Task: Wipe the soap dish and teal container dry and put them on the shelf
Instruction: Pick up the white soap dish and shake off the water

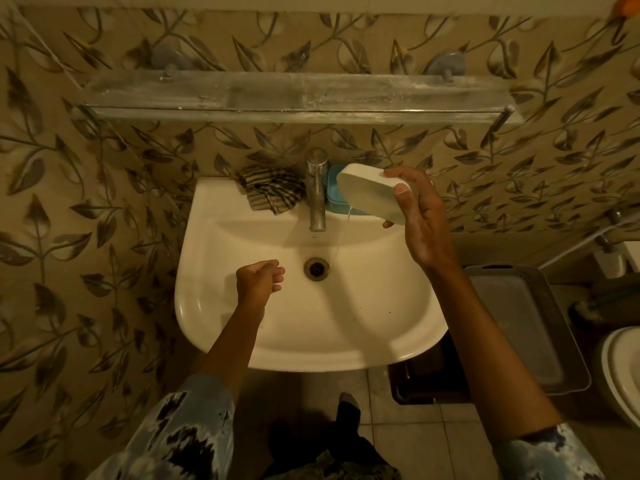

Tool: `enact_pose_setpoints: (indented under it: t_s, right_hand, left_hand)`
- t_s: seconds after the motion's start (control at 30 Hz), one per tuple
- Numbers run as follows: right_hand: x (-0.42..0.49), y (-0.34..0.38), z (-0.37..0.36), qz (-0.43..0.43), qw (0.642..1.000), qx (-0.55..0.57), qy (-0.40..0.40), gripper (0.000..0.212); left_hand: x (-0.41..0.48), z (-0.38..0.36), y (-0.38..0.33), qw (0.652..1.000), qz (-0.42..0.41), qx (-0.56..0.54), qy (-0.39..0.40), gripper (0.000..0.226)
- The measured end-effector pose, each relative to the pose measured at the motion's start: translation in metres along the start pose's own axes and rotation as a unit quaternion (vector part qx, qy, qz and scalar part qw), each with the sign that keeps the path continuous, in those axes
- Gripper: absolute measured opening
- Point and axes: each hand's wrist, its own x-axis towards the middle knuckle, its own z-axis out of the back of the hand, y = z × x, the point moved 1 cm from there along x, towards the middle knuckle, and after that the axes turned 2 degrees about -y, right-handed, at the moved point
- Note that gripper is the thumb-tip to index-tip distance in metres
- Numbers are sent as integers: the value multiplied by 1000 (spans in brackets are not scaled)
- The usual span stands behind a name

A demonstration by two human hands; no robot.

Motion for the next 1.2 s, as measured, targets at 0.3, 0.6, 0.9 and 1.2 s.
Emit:
enact_pose_setpoints:
  t_s: [0.3, 0.6, 0.9, 1.2]
  right_hand:
    - [8, 24, 10, 60, 998, -24, 11, 25]
    - [10, 39, 12, 114, 992, -46, 19, 25]
    - [11, 38, 8, 142, 990, -13, 10, 25]
    - [-21, -39, -7, -22, 1000, 4, 10, 24]
  left_hand:
    - [1, -2, 0, 1000, 1, 8, 2, 23]
    - [2, 0, 7, 1000, 4, 19, -4, 22]
    - [2, -2, 11, 1000, 3, 22, -8, 21]
    - [3, -3, 14, 1000, 8, 24, 0, 21]
